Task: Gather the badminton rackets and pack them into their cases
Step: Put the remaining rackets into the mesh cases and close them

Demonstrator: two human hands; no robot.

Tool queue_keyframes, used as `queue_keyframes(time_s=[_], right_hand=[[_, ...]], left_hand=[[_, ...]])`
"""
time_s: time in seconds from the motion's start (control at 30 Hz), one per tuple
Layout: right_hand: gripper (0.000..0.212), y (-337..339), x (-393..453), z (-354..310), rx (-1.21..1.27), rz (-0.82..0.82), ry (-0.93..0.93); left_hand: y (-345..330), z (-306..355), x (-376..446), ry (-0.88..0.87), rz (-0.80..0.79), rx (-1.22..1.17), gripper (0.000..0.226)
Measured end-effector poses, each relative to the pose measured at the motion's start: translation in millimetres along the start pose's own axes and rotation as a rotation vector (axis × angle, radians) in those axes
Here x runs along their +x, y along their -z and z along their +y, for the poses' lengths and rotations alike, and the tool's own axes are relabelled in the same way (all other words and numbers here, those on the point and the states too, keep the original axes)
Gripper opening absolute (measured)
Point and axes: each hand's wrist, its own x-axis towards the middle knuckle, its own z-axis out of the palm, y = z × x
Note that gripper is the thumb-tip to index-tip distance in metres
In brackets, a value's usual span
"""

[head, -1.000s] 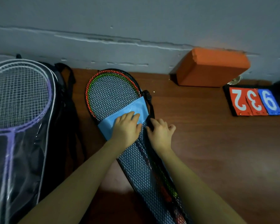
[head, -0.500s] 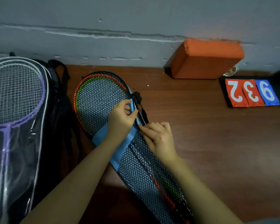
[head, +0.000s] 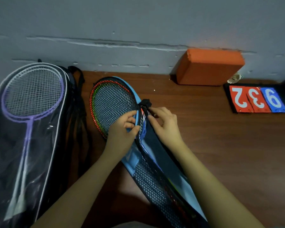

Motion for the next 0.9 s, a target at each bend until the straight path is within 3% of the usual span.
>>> queue_keyframes(time_s=[0.23, 0.4, 0.57, 0.7, 0.9], right_hand=[[0.043, 3.9, 11.7, -23.8, 0.193, -0.001, 0.060], [0.032, 3.3, 8.7, -27.7, 0.141, 0.149, 0.070], [0.024, 13.5, 14.5, -24.6, 0.304, 0.004, 0.001], [0.018, 22.6, 25.1, -26.6, 0.217, -0.071, 0.079], [0.018, 16.0, 25.7, -33.6, 0.338, 0.027, 0.013]], left_hand=[[15.6, 1.7, -9.5, -0.098, -0.057, 0.051, 0.044], [17.0, 5.0, -13.2, -0.073, -0.077, -0.015, 0.045], [25.5, 6.2, -14.1, 0.003, -0.178, -0.156, 0.044], [30.5, 3.8, -16.2, 0.022, -0.197, -0.184, 0.044], [36.5, 5.9, -16.2, -0.007, -0.244, -0.166, 0.043]])
